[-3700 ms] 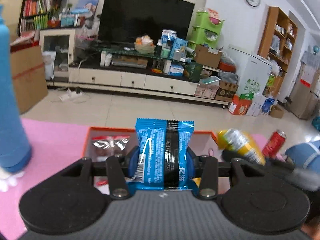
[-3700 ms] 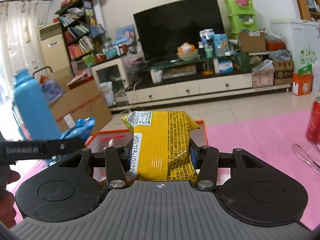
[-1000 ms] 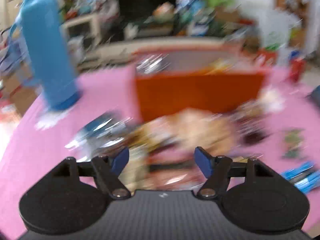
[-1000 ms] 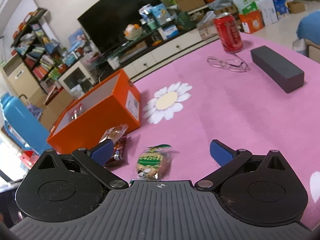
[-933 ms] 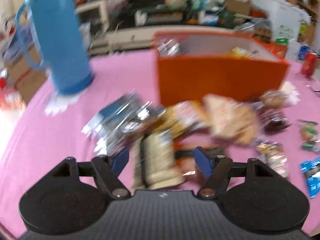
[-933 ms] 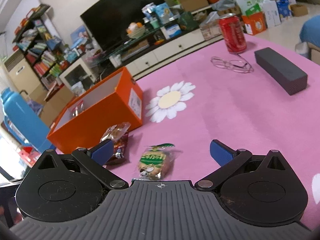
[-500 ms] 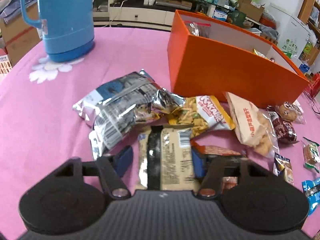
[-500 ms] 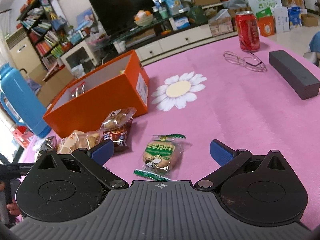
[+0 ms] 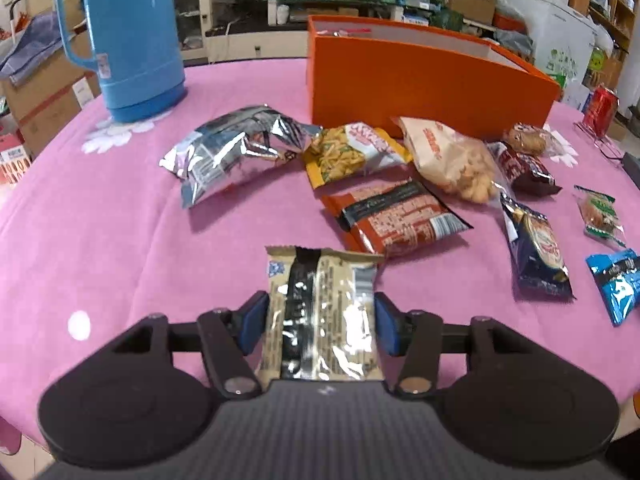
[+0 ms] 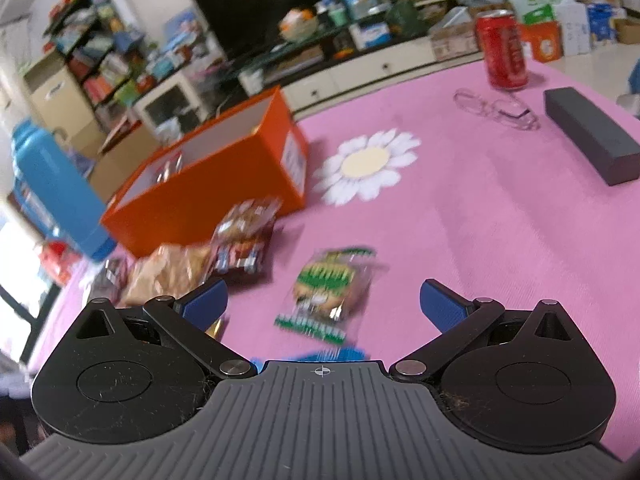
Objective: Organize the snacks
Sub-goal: 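Grasp the blue packet with the right tool while the left grasps the silver-and-black bar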
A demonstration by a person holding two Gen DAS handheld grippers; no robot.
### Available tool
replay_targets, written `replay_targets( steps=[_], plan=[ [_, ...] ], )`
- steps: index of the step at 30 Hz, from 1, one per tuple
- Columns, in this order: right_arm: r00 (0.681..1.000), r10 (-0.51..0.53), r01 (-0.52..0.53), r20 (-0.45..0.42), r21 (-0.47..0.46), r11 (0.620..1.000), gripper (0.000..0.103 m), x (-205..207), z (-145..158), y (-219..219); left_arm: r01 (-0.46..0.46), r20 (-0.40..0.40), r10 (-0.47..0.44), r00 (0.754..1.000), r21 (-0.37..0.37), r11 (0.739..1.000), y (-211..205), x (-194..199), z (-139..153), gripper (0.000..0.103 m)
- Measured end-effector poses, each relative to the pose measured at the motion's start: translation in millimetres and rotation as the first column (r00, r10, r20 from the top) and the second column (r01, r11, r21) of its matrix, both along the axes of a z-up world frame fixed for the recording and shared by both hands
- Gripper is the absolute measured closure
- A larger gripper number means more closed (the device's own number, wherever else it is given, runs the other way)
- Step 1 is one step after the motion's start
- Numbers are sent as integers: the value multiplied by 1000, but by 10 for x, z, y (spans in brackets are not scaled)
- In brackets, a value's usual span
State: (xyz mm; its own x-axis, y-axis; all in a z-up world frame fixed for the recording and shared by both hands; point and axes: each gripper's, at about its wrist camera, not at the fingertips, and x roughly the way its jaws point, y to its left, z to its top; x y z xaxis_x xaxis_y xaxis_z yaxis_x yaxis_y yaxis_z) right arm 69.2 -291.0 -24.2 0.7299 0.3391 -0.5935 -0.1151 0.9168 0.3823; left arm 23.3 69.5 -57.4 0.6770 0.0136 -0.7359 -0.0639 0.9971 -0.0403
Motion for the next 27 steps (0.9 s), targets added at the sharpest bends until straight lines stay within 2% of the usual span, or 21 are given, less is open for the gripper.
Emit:
replay_targets(
  steps=[5,9,13,17,21,24,27],
  plan=[
    [996,94,-93,1,-70,993,11,-262,-21,230,11,10,-11,1000,2,1000,-13,-2,-7,47],
    [999,15,-12,37,-100,995,11,-750,30,386,9,19,-9,1000,-38,999,45,-31,1,43],
    [999,7,-5,-50,42,999,10,-950,-69,467,3,22,-2,1000,-86,996,102,-28,8,39],
    [995,0,3,-97,28,1000,11,-731,-172,532,6,22,-3,1000,-120,993,143,-25,14,37],
    [990,16,-8,-139,62,998,11,-303,-194,581,8,21,-5,1000,-134,991,150,-10,15,34],
    [993,18,-21,-114,-25,999,11,-39,-119,709,12,20,-9,1000,-129,992,139,1,13,34],
    [995,-37,30,-96,-75,997,10,-24,-119,761,11,21,-9,1000,-128,992,133,5,11,32]
  ],
)
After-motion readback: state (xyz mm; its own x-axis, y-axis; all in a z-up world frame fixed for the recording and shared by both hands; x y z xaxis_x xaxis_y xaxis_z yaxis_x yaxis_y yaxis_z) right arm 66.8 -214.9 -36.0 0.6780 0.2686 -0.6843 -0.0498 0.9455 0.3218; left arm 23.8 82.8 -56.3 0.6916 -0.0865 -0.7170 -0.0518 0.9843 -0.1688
